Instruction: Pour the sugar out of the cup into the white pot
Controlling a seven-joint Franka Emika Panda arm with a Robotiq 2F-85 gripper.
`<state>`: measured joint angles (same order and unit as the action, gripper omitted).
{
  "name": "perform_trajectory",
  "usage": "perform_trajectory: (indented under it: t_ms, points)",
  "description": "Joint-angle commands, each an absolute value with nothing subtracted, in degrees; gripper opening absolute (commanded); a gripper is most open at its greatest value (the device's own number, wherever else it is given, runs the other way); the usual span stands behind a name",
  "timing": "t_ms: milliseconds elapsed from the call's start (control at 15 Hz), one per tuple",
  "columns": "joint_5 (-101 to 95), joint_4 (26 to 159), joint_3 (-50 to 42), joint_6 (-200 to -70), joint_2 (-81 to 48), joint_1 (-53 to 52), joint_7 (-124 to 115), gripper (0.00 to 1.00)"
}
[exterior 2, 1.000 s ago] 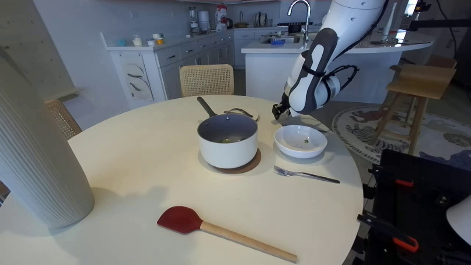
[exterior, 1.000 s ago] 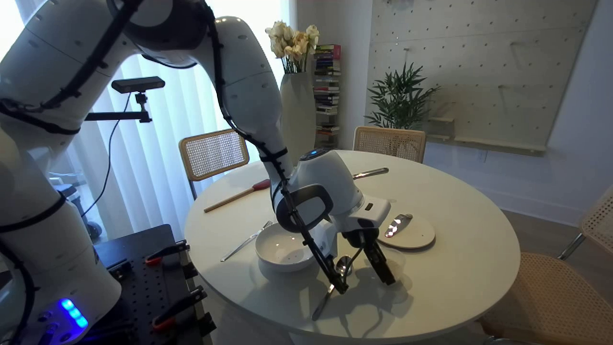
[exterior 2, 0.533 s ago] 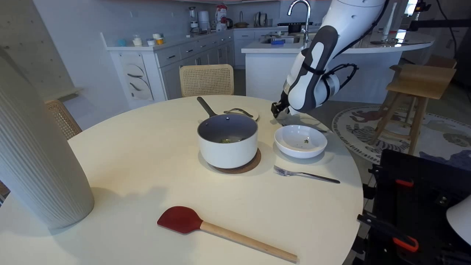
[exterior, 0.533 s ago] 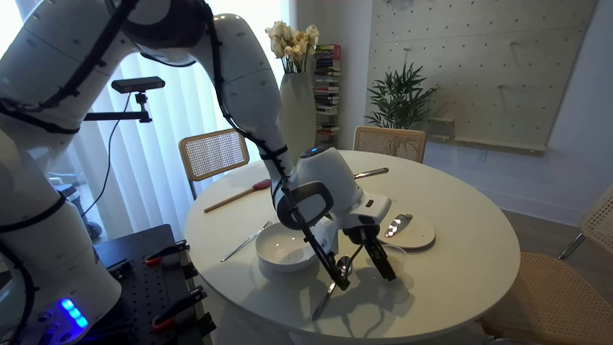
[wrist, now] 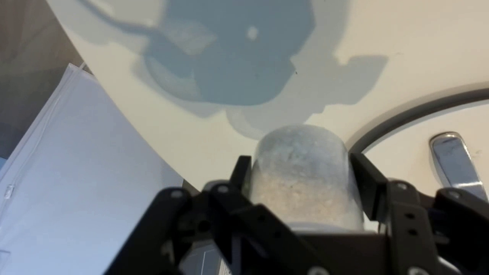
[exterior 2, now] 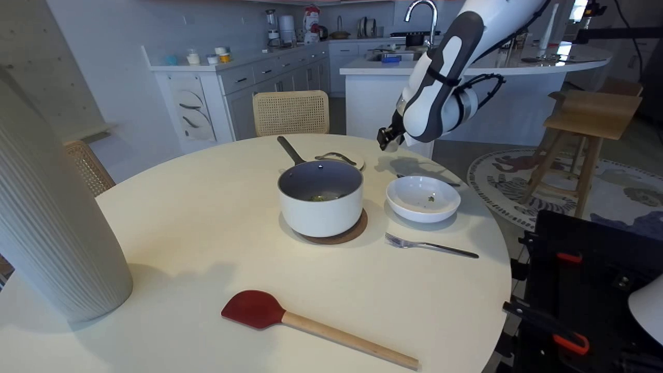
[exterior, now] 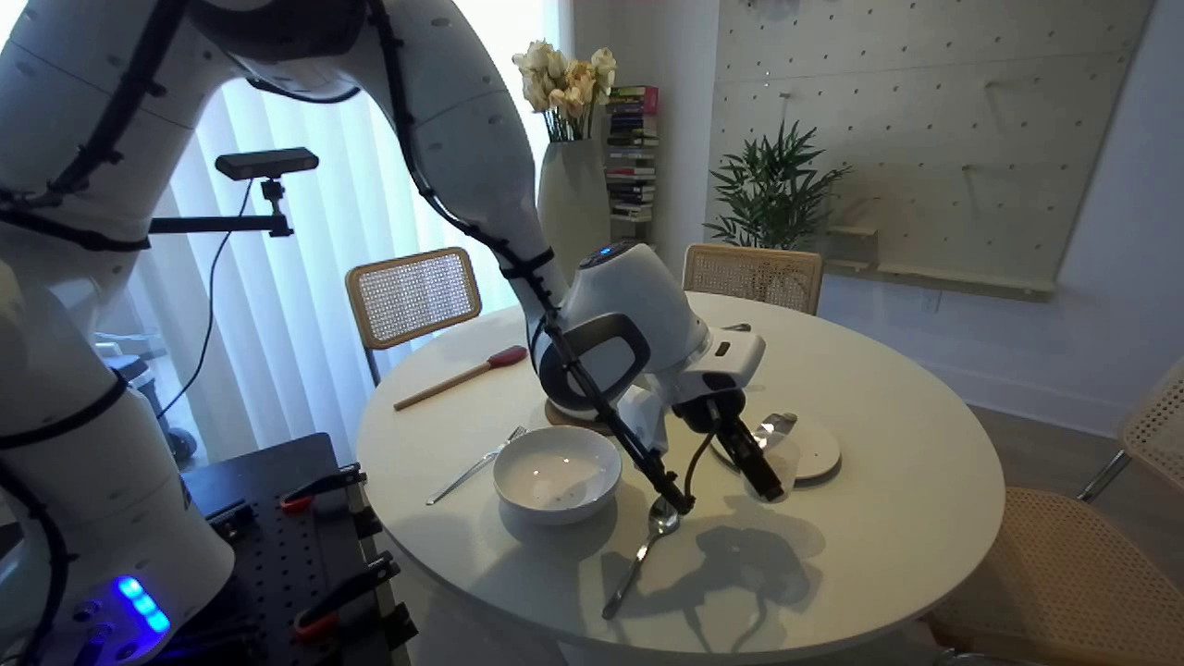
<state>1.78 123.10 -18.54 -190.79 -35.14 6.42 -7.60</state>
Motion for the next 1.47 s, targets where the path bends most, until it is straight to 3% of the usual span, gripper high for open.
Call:
perform_trajectory:
  t_ms: [0, 1000, 1267, 1400]
  points:
    - [2.4, 127.1, -18.4, -189.1, -29.3, 6.2, -4.0, 0.41]
    - [-10.0, 134.4, -30.6, -162.5, -6.2, -7.0, -6.1, 0.41]
    - [-15.0, 135.7, -29.9, -156.1, -0.5, -8.6, -6.3, 0.41]
    - [-16.9, 136.1, -21.6, -152.5, 2.2, -2.0, -6.1, 0.41]
